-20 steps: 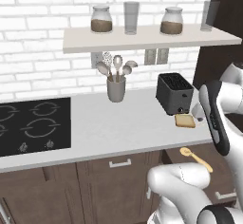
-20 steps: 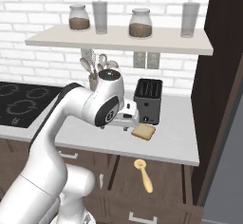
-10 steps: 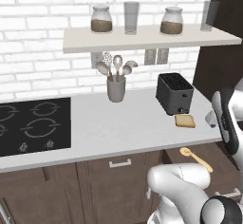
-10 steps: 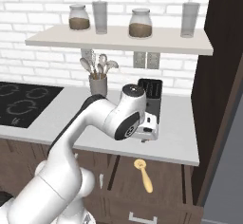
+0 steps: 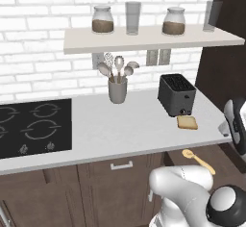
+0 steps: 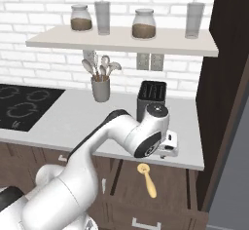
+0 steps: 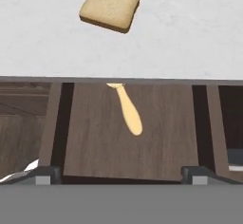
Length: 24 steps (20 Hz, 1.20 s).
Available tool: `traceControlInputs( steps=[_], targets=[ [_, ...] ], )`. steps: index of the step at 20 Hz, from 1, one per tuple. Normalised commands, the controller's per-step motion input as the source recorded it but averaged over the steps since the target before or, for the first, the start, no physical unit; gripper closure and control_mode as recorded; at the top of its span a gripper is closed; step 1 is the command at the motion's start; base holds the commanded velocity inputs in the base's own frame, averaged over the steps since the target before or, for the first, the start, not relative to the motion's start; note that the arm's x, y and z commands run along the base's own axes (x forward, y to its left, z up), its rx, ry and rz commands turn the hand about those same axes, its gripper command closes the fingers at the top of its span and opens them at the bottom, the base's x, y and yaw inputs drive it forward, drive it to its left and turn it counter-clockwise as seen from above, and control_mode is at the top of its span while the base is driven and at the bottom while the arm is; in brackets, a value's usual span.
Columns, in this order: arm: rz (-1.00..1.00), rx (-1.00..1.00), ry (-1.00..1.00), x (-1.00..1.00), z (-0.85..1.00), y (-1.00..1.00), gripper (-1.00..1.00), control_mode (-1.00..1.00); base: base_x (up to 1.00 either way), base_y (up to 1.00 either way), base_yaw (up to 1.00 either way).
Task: Pick the pizza cutter from the drawer and place it on the counter.
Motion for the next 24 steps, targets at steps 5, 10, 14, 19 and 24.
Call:
traceControlInputs(
  steps=[5, 10, 14, 19, 24],
  targets=[
    [0.00, 0.01, 0.00, 0.00, -0.43, -0.35, -1.00, -1.00, 0.00, 0.00, 0.00],
    [-0.01, 0.07, 0.02, 0.00, -0.34, -0.19, -1.00, -1.00, 0.00, 0.00, 0.00],
    [0.00, 0.08, 0.04, 0.00, -0.27, -0.12, -1.00, -1.00, 0.00, 0.00, 0.00],
    [0.00, 0.06, 0.03, 0.04, -0.34, -0.06, -1.00, -1.00, 0.00, 0.00, 0.00],
    [0.00, 0.03, 0.02, 0.15, -0.39, -0.01, -1.00, -1.00, 0.00, 0.00, 0.00]
  ],
)
